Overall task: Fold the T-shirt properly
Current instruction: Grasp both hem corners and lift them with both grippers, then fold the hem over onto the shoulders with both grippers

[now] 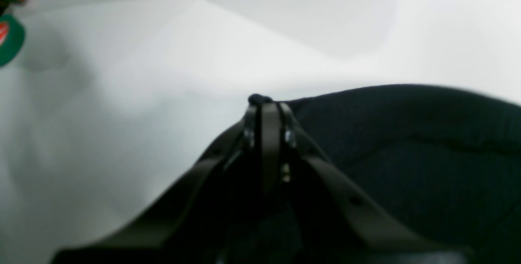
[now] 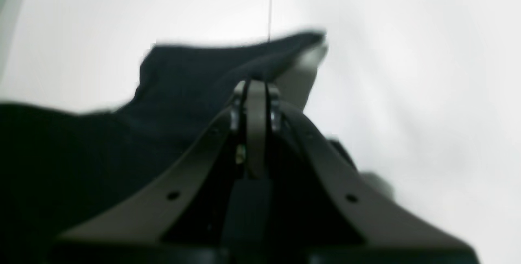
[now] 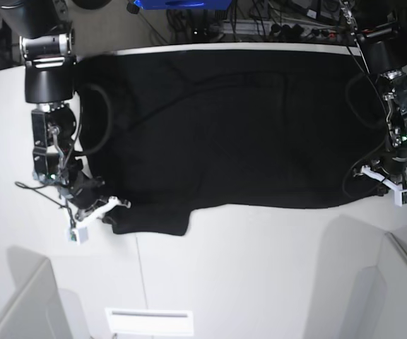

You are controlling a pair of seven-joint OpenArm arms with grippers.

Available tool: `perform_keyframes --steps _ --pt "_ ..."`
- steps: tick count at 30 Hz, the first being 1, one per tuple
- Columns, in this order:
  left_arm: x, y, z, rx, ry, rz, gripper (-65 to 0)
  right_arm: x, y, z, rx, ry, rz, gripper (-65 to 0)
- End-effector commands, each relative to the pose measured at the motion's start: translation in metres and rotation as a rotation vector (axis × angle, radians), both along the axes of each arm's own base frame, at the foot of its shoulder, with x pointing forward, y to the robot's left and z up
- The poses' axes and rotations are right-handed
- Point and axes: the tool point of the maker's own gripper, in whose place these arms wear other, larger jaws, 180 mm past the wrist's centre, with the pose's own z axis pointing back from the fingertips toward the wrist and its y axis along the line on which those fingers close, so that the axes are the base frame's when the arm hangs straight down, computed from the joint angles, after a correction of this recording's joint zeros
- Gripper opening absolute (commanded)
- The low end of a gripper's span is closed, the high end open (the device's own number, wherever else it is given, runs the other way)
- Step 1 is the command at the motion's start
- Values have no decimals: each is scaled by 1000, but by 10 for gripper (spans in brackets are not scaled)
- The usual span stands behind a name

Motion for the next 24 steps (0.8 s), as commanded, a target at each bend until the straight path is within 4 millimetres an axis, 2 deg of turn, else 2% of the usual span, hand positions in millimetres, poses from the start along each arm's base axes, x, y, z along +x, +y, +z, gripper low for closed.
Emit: perform_keyframes --steps 1,5,11,15,18,21,24 --pt "10 3 25 -2 -82 -5 -650 14 -7 26 3 -79 -14 -650" --pt "0 -7 20 -132 -113 2 -650 2 -13 28 7 -73 -25 -650" --pt "-14 -6 15 -150 -96 -2 -650 -16 -26 32 7 -56 -49 -650" --pt "-19 -11 22 -131 -106 -26 -650 -29 -32 32 4 -32 -55 -650" --pt "-23 0 35 -120 -141 4 -650 -40 -28 33 -4 -33 -39 -650" --pt "-27 4 36 -121 -121 16 -650 -47 -30 34 -9 -34 -42 -650" --pt "-28 1 37 -119 -85 2 -650 -54 -34 34 -6 -15 -51 -650"
